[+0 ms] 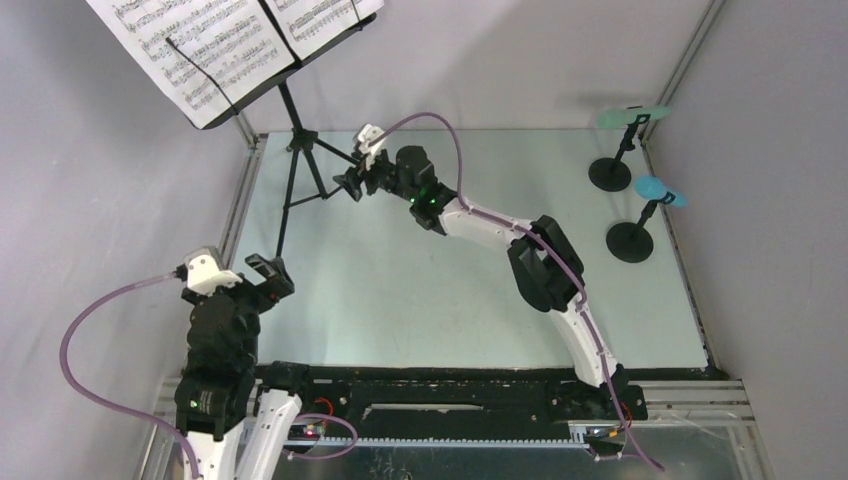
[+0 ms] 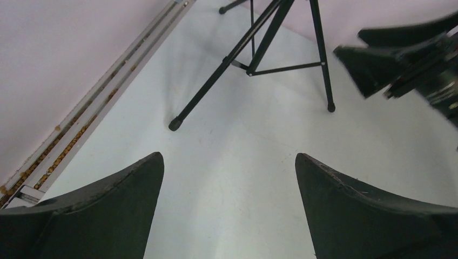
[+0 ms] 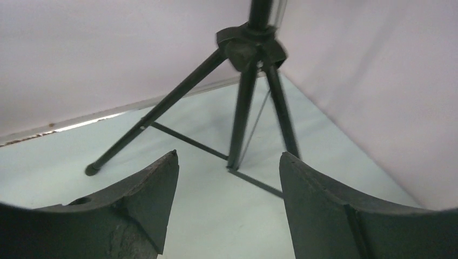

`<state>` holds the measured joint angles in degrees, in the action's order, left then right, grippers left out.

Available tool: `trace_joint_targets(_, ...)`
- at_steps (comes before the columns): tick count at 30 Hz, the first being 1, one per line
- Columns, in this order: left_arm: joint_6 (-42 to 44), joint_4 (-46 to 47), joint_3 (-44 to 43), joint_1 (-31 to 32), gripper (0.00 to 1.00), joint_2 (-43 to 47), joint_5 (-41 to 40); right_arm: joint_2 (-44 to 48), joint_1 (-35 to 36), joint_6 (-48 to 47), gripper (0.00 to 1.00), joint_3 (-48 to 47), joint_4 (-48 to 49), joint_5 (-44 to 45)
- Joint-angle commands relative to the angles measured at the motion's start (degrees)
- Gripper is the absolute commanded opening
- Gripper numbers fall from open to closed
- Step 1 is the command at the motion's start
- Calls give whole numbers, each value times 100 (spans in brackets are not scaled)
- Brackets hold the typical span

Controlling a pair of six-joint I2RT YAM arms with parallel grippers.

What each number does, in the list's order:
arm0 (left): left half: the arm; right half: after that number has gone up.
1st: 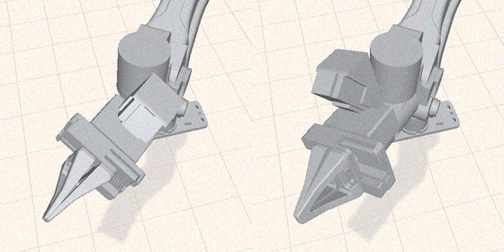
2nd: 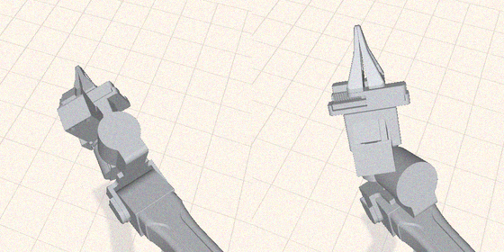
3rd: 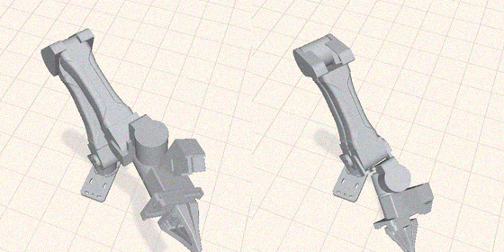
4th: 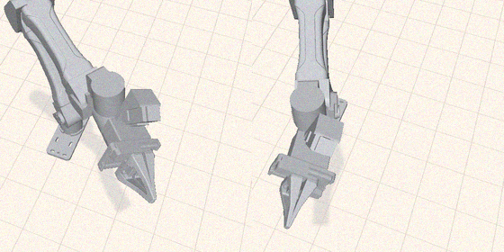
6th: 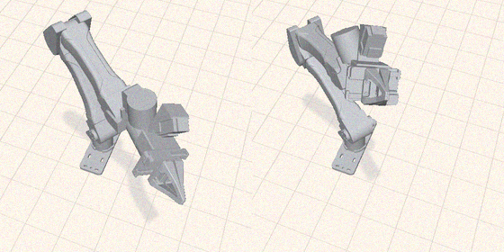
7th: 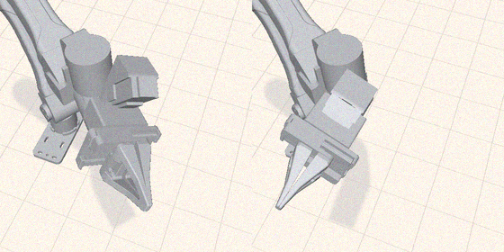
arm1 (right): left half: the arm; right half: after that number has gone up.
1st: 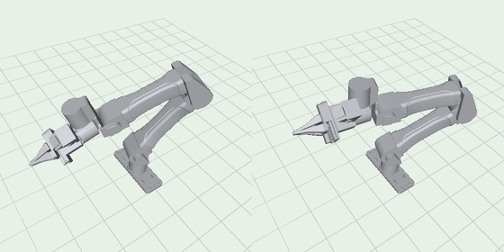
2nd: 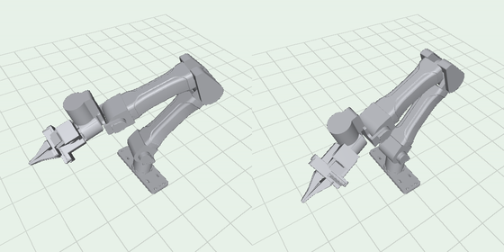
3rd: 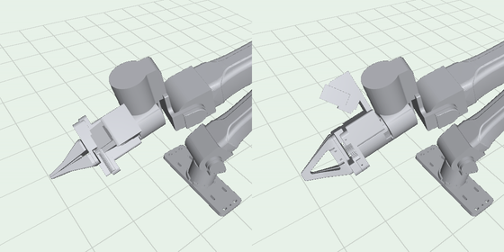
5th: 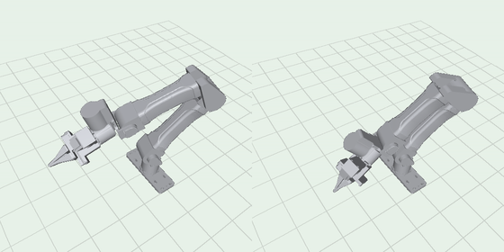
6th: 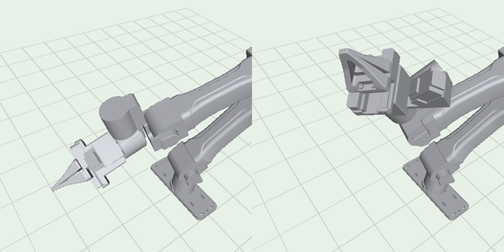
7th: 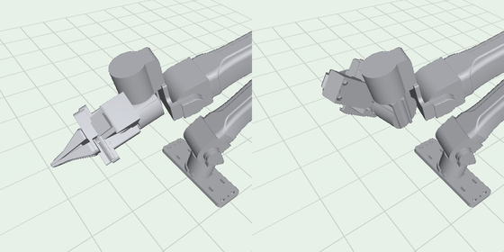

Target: Pack up the instrument practice props

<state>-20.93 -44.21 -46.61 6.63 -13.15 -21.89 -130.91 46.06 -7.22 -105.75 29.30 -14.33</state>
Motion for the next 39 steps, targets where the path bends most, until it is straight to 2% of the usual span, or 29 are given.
trace_joint_targets(1,200,64,32,-3,100,-144,244,32,-423,-544,76,-684,-1036,-576)
trace_joint_targets(7,225,158,141,-4,100,143,210,-1105,-414,-961,76,-2238,-1699,-583)
trace_joint_targets(13,238,158,148,-10,100,100,180,-1926,-245,-1496,76,-3236,-1403,-25)
trace_joint_targets(20,265,175,143,-12,100,-4,212,-2283,-138,-2060,75,-3372,-1177,160)
trace_joint_targets(29,278,184,161,-28,100,-25,207,-2639,-111,-2584,67,-3401,-764,868)
trace_joint_targets(33,273,186,161,-36,100,-84,211,-2741,-156,-2731,58,-3393,-772,866)
trace_joint_targets(39,274,184,152,-73,100,-145,179,-2765,-210,-2781,40,-3357,-685,799)
